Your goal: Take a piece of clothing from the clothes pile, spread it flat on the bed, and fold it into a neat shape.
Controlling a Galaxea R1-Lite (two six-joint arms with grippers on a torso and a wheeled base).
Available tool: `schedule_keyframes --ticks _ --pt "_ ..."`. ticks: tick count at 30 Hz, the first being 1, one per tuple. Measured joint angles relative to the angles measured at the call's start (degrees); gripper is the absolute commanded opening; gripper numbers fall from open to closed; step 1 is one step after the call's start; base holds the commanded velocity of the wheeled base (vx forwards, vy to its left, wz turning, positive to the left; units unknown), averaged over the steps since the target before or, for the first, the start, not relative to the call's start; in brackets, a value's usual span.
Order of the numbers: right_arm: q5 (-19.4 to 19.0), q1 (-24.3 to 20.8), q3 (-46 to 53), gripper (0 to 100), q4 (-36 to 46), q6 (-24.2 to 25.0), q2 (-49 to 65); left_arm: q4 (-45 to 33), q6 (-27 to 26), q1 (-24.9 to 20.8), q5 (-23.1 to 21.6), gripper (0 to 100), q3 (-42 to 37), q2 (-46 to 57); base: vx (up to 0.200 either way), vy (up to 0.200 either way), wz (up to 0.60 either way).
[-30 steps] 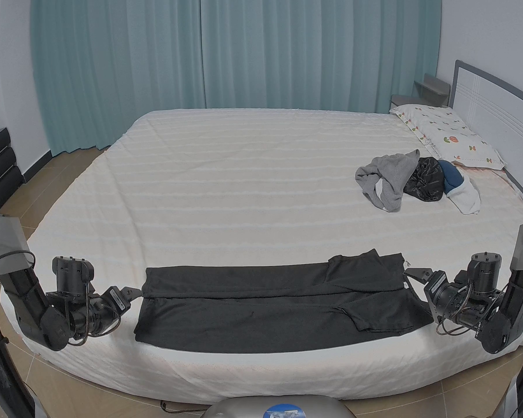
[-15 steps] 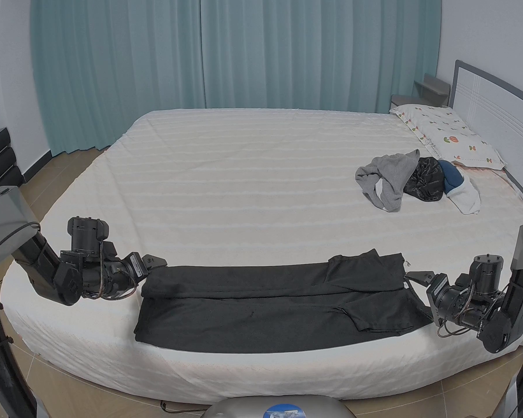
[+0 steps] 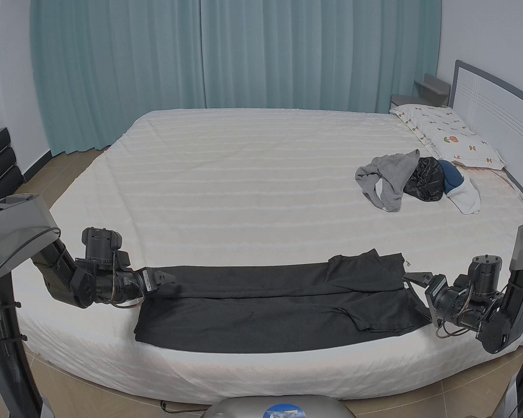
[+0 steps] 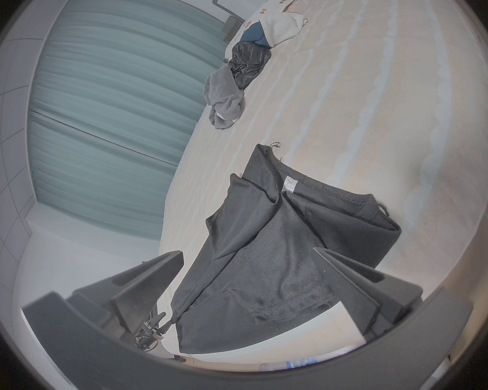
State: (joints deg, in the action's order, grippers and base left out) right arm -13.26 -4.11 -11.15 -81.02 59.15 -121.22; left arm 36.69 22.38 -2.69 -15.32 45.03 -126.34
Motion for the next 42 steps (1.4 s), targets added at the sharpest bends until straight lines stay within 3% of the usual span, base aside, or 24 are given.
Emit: schedule_keyframes --ticks 13,14,42 --pt "0.02 -0.18 -0.34 100 0.09 0.02 -0.11 0.30 -2.99 0.00 -0.24 100 0.33 -2.84 0.000 0.000 0.00" --pt "0.02 -0.18 -0.34 100 0.09 0.02 -0.13 0.34 -3.01 -0.02 -0.24 0 0.28 -2.85 0.000 0.000 0.00" --pt "-0.23 1.13 -0.78 100 0.11 0.18 -0.11 0.56 -2.60 0.55 0.05 0 -2.07 0.05 0.000 0.000 0.00"
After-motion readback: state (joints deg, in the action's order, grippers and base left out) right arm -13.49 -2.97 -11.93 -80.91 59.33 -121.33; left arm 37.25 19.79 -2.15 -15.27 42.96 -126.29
